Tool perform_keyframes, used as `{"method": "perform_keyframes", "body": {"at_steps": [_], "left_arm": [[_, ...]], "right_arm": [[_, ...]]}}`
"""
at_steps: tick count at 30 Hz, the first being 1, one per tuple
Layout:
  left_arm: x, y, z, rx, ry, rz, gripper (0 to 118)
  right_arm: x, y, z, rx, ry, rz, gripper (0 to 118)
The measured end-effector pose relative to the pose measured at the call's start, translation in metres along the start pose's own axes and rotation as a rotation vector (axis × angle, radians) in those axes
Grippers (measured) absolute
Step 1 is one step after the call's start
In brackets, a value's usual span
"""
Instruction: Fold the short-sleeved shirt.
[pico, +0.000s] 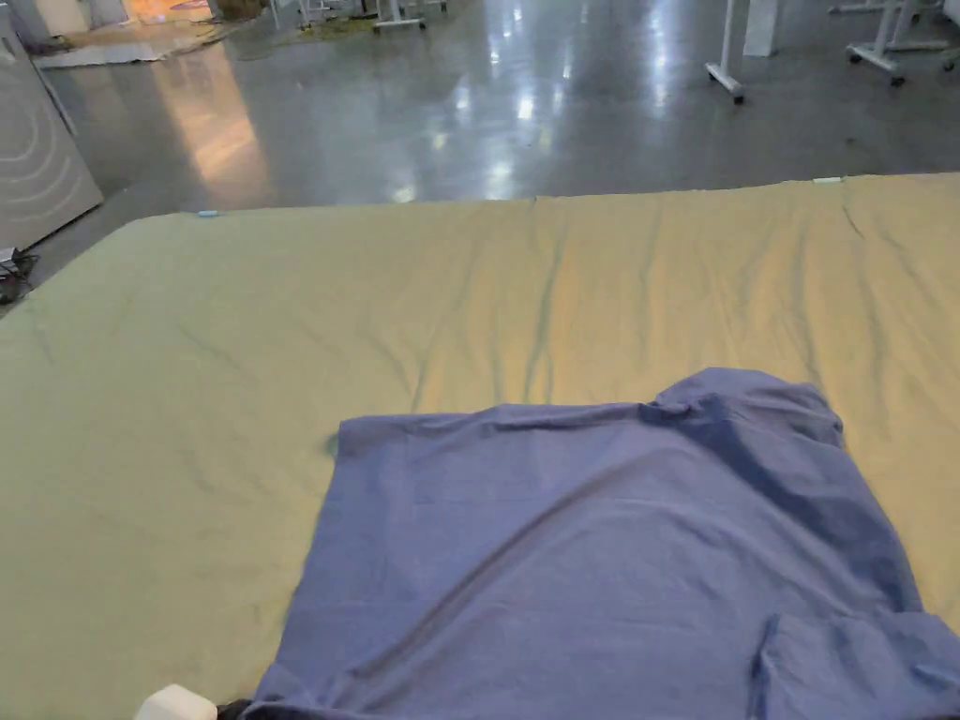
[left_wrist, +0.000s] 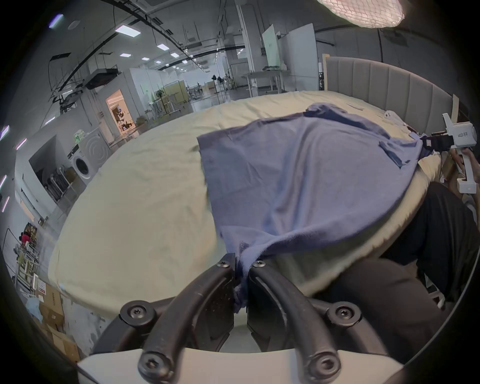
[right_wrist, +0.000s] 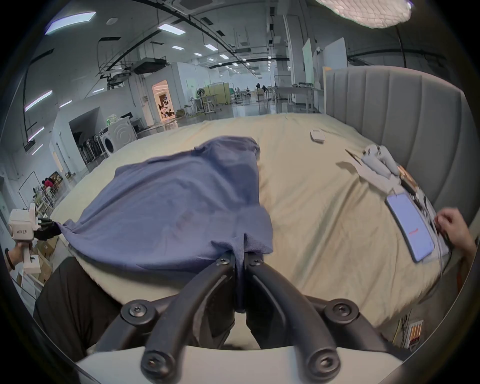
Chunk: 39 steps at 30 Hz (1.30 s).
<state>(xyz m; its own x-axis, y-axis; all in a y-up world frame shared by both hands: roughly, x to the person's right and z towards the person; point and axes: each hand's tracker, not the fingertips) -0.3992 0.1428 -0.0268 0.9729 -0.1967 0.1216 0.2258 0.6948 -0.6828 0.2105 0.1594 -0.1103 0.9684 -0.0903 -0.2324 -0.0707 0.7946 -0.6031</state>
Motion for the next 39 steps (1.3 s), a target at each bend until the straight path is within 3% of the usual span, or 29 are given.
{"method": "perform_keyframes", "body": {"at_steps": [6,12,16,17,18,19,20,21,24,25,27,32,36,37,39], "left_arm": [[-0.033,0.076,-0.059,-0.011,0.003,0.023,8],[-0.049,0.132,-0.148,-0.134,0.012,0.046,8],[-0.045,0.142,-0.182,-0.200,0.019,0.067,8],[-0.043,0.142,-0.182,-0.212,0.020,0.095,11],[-0.039,0.142,-0.178,-0.216,0.020,0.117,24],[-0.039,0.141,-0.177,-0.217,0.039,0.161,51],[-0.041,0.140,-0.173,-0.222,0.046,0.190,65],[-0.044,0.140,-0.164,-0.206,0.030,0.210,67],[-0.047,0.146,-0.117,-0.064,0.019,0.224,67],[-0.044,0.150,-0.093,-0.005,0.039,0.201,67],[-0.043,0.154,-0.050,0.110,0.038,0.151,67],[-0.003,0.153,0.066,0.448,0.028,0.223,67],[0.046,0.150,0.114,0.564,0.143,0.127,66],[0.058,0.146,0.123,0.580,0.161,0.117,65],[0.074,0.140,0.131,0.583,0.148,0.128,59]], "right_arm": [[0.005,0.073,-0.068,-0.010,-0.026,0.060,5],[0.021,0.121,-0.162,-0.133,-0.039,-0.017,5],[0.025,0.121,-0.213,-0.221,-0.075,0.011,6],[0.025,0.119,-0.221,-0.232,-0.078,0.019,7],[0.025,0.117,-0.226,-0.240,-0.084,0.024,17],[0.023,0.114,-0.225,-0.238,-0.089,0.024,41],[0.025,0.111,-0.222,-0.233,-0.095,0.027,57],[0.027,0.110,-0.217,-0.220,-0.097,0.025,63],[0.028,0.111,-0.174,-0.082,-0.120,0.037,62],[0.022,0.114,-0.144,0.034,-0.106,0.040,62],[0.011,0.117,-0.088,0.186,0.001,0.043,66],[-0.038,0.122,0.020,0.393,-0.033,0.066,70],[-0.067,0.110,0.058,0.492,-0.085,0.130,70],[-0.074,0.108,0.068,0.519,-0.090,0.165,68],[-0.092,0.108,0.082,0.506,-0.072,0.158,61]]}}
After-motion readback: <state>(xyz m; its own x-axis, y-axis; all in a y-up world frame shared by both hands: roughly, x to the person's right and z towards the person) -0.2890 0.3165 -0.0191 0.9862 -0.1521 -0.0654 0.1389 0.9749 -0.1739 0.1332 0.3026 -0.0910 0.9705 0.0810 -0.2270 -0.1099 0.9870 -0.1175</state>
